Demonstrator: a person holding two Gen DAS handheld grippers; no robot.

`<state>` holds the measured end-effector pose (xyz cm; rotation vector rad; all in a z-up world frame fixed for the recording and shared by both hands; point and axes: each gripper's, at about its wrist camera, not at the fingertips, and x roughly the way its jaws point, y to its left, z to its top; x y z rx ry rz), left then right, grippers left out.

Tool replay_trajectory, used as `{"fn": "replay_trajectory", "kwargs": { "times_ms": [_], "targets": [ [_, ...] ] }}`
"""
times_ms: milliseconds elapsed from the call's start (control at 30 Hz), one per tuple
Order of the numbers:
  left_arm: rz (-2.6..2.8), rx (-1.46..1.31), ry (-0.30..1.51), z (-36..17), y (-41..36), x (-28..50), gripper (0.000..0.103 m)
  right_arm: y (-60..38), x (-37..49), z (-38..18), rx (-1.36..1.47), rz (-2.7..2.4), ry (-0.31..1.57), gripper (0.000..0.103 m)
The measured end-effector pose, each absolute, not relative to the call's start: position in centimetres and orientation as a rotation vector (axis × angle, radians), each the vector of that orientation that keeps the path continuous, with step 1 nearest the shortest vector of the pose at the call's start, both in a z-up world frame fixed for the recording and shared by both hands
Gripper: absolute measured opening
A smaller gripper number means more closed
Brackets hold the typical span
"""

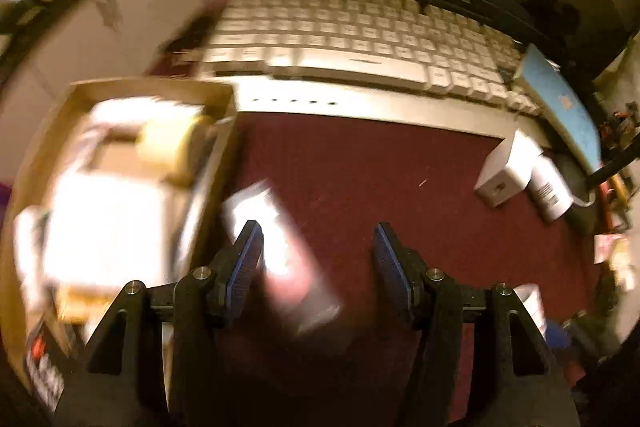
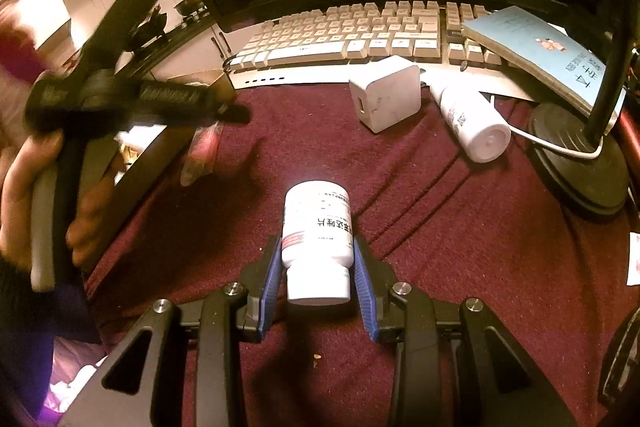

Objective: Organize objects
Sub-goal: 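Hold the pill bottle in the right gripper while the left moves to the clear packet, then grasp the clear plastic packet with the red item using the left gripper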

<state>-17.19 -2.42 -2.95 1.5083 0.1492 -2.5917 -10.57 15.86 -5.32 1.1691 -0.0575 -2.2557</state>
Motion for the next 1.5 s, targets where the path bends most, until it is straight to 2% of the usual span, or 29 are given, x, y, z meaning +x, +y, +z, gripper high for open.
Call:
{"fn": "replay_trajectory", "kwargs": {
  "times_ms": [100,200,500,533,567,633,667,933,1133,1267,1300,1367,1500],
  "targets": [
    [-2.561,1.466,0.145,-2.9,-1.9,-14.4,0.059,15.9,-10.6,-5.3,1.169,-2.254,-0.060,0.034],
    [-2.507,1.531,0.243,-4.1,-2.3,-14.3,0.059,15.7,-10.6,-5.3,1.168,-2.261,-0.042,0.034],
    [-2.447,1.408,0.162,-5.3,-2.5,-16.3,0.063,16.0,-10.2,-5.3,1.170,-2.279,-0.035,0.034],
    [-2.455,1.397,0.149,-5.3,-2.5,-16.3,0.061,16.0,-10.2,-5.3,1.170,-2.280,-0.034,0.034],
    [-2.468,1.386,0.144,-5.3,-2.3,-16.2,0.047,16.0,-10.1,-5.3,1.170,-2.282,-0.027,0.034],
    [-2.494,1.378,0.120,-5.2,-1.9,-15.9,0.028,15.9,-10.1,-5.3,1.170,-2.287,-0.012,0.034],
    [-2.509,1.382,0.115,-5.2,-1.7,-15.6,0.028,15.8,-10.1,-5.3,1.169,-2.289,-0.005,0.034],
    [-2.657,1.450,0.073,-5.3,0.1,-10.9,0.027,15.7,-9.9,-5.2,1.167,-2.311,0.004,0.034],
    [-2.755,1.555,0.291,-4.9,0.2,-6.4,0.027,15.3,-9.7,-5.2,1.164,-2.331,0.044,0.034],
    [-2.777,1.520,0.478,-4.3,-0.9,-6.1,0.028,15.2,-9.7,-5.2,1.164,-2.334,0.046,0.034],
    [-2.783,1.489,0.489,-4.1,-1.1,-6.2,0.031,15.3,-9.7,-5.2,1.164,-2.334,0.045,0.034],
    [-2.756,1.457,0.460,-3.8,-1.1,-6.7,0.053,15.3,-9.7,-5.2,1.164,-2.334,0.046,0.034],
    [-2.752,1.512,0.429,-4.3,-0.5,-7.2,0.054,15.3,-9.7,-5.2,1.163,-2.333,0.043,0.034]
  ]
}}
